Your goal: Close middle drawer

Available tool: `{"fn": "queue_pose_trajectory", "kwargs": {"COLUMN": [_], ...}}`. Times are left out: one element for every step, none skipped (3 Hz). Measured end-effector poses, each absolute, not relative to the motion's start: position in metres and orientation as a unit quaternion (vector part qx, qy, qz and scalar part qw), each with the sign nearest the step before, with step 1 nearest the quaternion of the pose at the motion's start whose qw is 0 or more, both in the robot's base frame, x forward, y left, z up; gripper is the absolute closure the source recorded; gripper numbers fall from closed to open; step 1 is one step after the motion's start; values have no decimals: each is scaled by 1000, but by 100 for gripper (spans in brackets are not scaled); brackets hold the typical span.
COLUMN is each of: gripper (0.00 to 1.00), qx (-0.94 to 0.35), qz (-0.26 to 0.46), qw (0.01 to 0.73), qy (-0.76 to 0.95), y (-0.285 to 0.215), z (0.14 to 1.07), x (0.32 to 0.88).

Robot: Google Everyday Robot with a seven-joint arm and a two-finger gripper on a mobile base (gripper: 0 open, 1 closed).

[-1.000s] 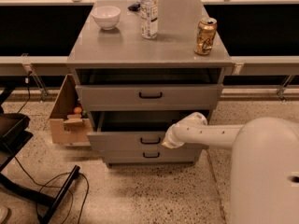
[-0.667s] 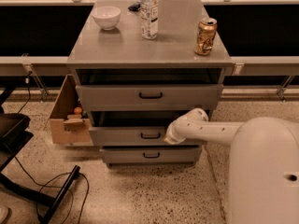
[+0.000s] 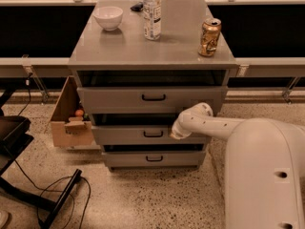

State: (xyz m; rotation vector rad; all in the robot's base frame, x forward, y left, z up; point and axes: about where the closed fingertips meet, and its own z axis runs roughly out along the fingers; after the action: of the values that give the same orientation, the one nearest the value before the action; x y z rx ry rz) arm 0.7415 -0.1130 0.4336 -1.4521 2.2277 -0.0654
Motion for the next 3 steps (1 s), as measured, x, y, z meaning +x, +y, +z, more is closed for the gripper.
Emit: {"fn": "queue_pose_trajectory", "kwargs": {"gripper": [82, 58, 27], "qx": [-530, -530, -530], "qz": [-24, -24, -24], "qw": [239, 239, 239], "qy": [813, 813, 813], "y": [-113, -113, -113], "z": [434, 434, 434], "x": [742, 742, 742]}}
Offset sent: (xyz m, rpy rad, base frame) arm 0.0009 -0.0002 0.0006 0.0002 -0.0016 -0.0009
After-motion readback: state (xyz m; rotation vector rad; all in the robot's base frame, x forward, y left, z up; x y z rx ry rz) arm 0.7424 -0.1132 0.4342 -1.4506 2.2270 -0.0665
